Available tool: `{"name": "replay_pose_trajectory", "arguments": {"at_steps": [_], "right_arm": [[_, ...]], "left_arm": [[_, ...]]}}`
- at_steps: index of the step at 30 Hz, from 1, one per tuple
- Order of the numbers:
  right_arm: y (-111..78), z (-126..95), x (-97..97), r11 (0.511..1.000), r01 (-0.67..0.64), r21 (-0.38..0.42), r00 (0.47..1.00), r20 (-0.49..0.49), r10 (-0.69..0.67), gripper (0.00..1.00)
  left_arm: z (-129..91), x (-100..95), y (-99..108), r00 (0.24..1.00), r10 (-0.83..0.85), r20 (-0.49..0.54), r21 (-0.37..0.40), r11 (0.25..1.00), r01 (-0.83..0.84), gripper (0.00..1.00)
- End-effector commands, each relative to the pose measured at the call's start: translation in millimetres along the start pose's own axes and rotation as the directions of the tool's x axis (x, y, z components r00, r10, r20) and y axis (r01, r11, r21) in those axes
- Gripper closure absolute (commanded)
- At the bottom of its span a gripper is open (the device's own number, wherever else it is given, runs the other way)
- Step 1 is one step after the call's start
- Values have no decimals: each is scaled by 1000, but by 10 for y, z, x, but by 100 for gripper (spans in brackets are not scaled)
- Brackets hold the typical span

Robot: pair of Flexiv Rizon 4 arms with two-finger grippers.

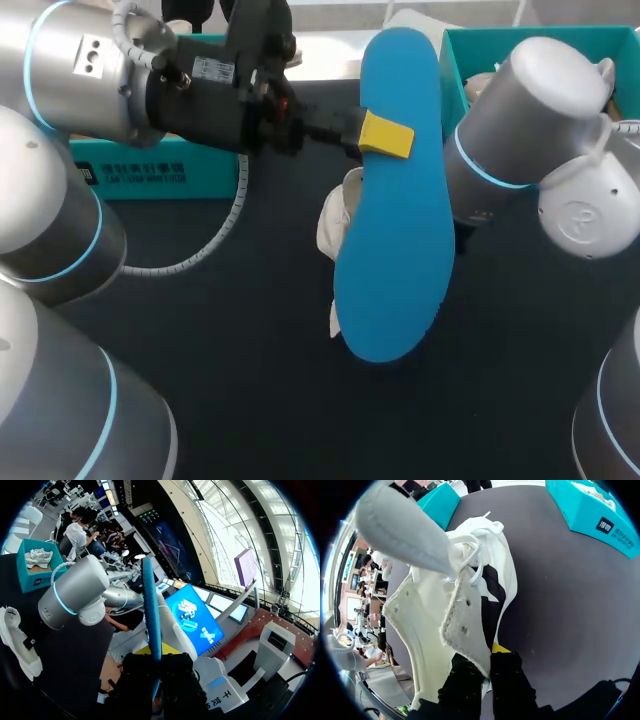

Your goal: Take the shoe out of the shoebox, open the shoe tongue, remove and reinsert the insole, then place the shoe into the shoebox

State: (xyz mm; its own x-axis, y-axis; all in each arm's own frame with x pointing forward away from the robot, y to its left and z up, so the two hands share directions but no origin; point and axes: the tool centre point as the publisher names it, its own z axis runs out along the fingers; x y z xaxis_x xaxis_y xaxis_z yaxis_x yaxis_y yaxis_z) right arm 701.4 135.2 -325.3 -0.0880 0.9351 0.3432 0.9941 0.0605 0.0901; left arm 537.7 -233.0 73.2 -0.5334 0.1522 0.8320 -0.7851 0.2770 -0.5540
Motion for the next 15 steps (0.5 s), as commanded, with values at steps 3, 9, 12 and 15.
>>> {"name": "replay_pose_trajectory", "arguments": {"at_steps": [3,9,12,15], "right_arm": [[51,179,-112,999,-28,-32,999,18,29,100],[71,265,-139,999,32,-20,999,21,-31,100],[74,320,-110,997,73,-14,995,64,-72,100],[72,354,-107,995,95,-28,992,88,-92,100]], "left_arm": [[5,-9,16,1000,0,0,2,1000,0,100],[5,-9,16,1000,0,0,2,1000,0,100],[5,-9,16,1000,0,0,2,1000,0,100],[5,-9,16,1000,0,0,2,1000,0,100]]}}
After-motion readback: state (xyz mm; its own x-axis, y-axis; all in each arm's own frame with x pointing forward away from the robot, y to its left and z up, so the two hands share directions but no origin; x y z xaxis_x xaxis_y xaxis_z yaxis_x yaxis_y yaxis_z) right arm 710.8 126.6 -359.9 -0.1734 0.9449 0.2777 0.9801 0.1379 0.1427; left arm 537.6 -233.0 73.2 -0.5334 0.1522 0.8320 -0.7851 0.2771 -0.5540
